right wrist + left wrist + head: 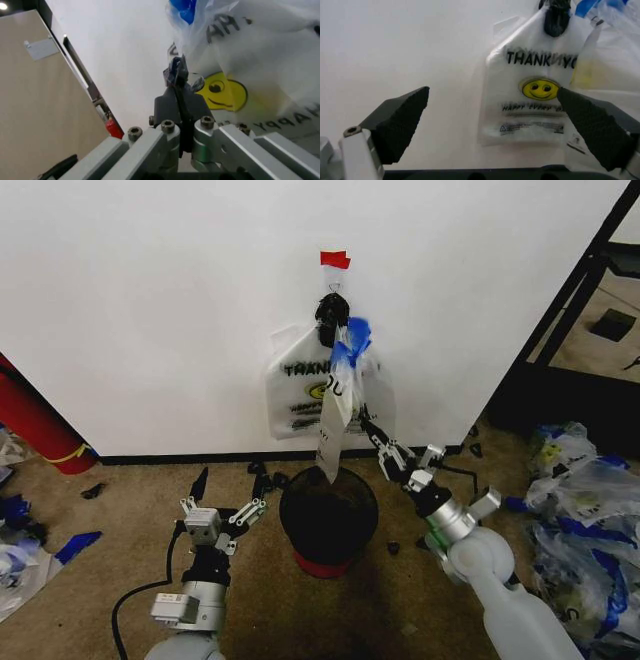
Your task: Pick up the garbage bag from the wall and place it over the trash bin.
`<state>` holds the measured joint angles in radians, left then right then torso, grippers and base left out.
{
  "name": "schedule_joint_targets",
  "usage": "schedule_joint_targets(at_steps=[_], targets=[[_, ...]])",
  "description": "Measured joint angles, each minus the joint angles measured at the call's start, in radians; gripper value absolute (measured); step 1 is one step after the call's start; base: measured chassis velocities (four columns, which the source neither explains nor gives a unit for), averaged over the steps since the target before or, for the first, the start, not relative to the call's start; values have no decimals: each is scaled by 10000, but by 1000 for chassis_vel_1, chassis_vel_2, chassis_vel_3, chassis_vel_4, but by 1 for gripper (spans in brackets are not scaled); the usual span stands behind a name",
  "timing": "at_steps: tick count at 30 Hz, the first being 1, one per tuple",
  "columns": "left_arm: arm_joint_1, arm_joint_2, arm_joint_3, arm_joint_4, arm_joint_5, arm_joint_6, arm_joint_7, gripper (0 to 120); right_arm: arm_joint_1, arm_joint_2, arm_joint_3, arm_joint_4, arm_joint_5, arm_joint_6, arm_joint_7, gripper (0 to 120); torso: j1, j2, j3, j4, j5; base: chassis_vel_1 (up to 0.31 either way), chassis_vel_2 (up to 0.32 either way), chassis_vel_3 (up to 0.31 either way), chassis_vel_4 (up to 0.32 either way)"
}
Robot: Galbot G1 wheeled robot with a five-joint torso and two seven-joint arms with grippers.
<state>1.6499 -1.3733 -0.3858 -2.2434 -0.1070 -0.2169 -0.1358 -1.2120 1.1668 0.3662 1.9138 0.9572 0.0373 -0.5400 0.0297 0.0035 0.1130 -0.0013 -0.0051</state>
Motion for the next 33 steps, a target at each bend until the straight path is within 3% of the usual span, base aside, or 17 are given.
schedule_joint_targets(at_steps=[33], targets=[[-86,110,62,-107,-153,-22,0,100,-2940,-20,1441,1206,-1779,1171,-834,0,0,0,0,0,-1,0,0,0,0]])
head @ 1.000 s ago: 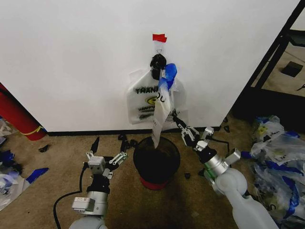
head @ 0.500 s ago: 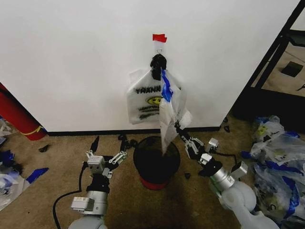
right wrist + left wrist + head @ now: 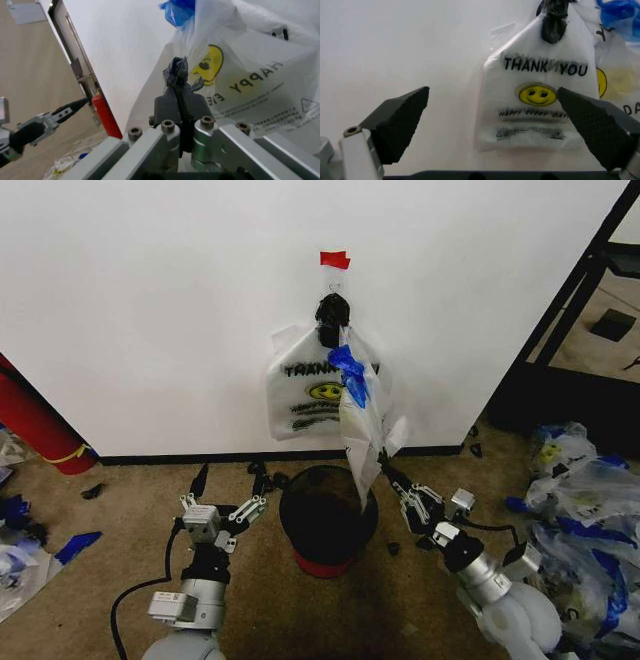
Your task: Pick up the garbage bag from the wall and place it over the trash bin.
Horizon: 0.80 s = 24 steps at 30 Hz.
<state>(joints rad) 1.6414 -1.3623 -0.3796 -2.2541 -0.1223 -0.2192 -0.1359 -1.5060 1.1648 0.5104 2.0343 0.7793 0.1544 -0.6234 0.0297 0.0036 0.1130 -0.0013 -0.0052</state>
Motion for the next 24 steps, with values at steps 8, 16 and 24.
schedule_joint_targets(at_steps=[8,16,24], targets=[[13,25,-1,-1,-27,-8,0,100,-743,141,393,209,-180,341,-279,0,1,0,0,-1,0,0,0,0,0],[121,-61,-53,-40,-19,-39,-4,100,-1198,224,596,296,-191,569,-604,0,1,0,0,0,0,0,0,0,0],[143,-92,-89,-68,-3,-43,-7,100,-1411,331,612,200,-315,811,-928,0,1,0,0,0,0,0,0,0,0]])
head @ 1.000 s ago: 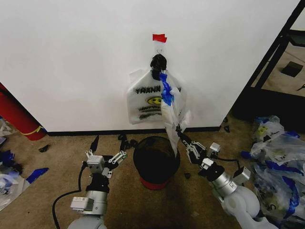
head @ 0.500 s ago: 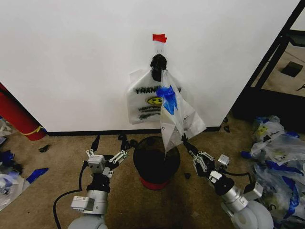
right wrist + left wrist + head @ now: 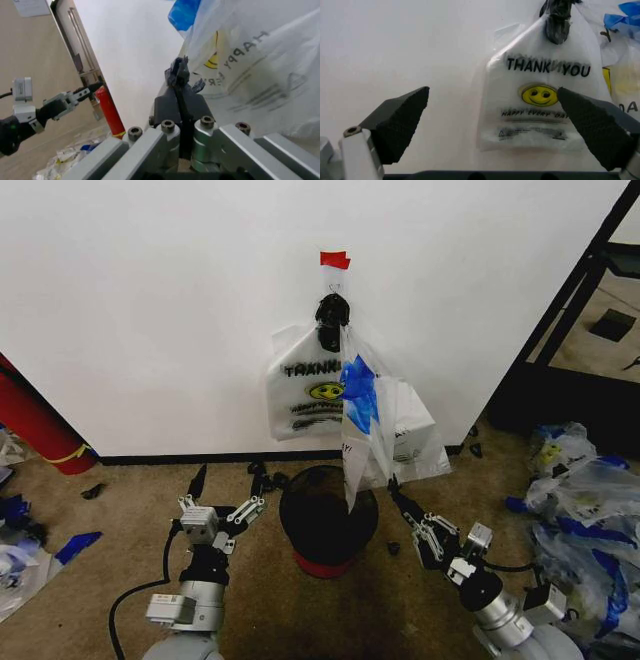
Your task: Pick up the garbage bag from the wall and place it over the trash bin.
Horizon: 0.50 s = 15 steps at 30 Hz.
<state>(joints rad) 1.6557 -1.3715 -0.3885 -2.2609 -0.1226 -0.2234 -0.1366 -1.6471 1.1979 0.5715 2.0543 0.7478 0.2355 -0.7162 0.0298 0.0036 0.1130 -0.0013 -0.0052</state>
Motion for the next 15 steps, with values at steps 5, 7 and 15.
schedule_joint_targets(at_steps=[5,7,15], targets=[[9,4,-2,2,3,0,-3,100,-159,114,87,-128,-77,201,-232,0,0,0,0,0,0,0,0,0,0],[14,-1,-2,6,4,0,-4,100,-193,154,123,-172,-81,256,-302,0,0,0,0,0,0,0,0,0,0],[36,0,47,10,15,0,-6,100,-475,339,303,-345,-260,627,-921,0,0,0,0,-1,0,0,0,0,0]])
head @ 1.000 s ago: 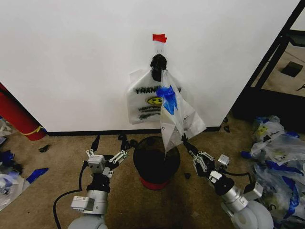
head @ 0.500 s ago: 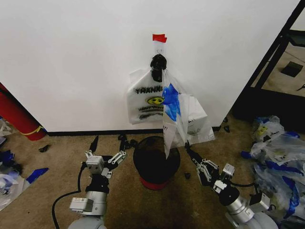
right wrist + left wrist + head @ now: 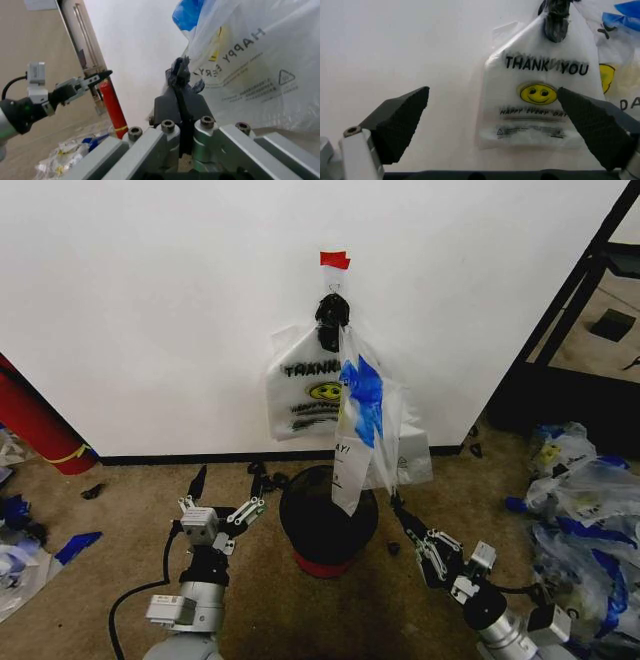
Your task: Pick up the garbage bag from the wall and place it over the trash bin.
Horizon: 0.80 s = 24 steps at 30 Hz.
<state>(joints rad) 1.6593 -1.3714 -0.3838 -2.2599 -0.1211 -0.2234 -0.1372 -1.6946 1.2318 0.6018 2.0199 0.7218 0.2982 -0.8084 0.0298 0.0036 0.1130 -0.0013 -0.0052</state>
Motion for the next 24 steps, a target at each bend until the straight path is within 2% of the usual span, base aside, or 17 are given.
schedule_joint_targets(at_steps=[10,15,20,21,24], targets=[[111,141,155,-157,-3,36,-1,100,-121,88,225,-261,-364,415,-525,0,0,0,0,0,0,0,0,0,0],[208,377,349,-503,-212,238,-6,100,89,103,237,-318,-587,515,-228,0,0,0,0,-1,0,0,0,0,0],[-37,1489,803,-1438,-1559,1167,-33,100,1088,72,-197,-344,-1050,290,1073,0,0,0,1,3,-1,0,0,0,0],[-37,1489,803,-1438,-1559,1167,-33,100,1088,72,-197,-344,-1050,290,1073,0,0,0,1,3,-1,0,0,0,0],[-628,2394,906,-1753,-2931,1832,-251,100,1583,20,-537,-417,-1330,143,1591,0,0,0,1,2,-2,0,0,0,0]])
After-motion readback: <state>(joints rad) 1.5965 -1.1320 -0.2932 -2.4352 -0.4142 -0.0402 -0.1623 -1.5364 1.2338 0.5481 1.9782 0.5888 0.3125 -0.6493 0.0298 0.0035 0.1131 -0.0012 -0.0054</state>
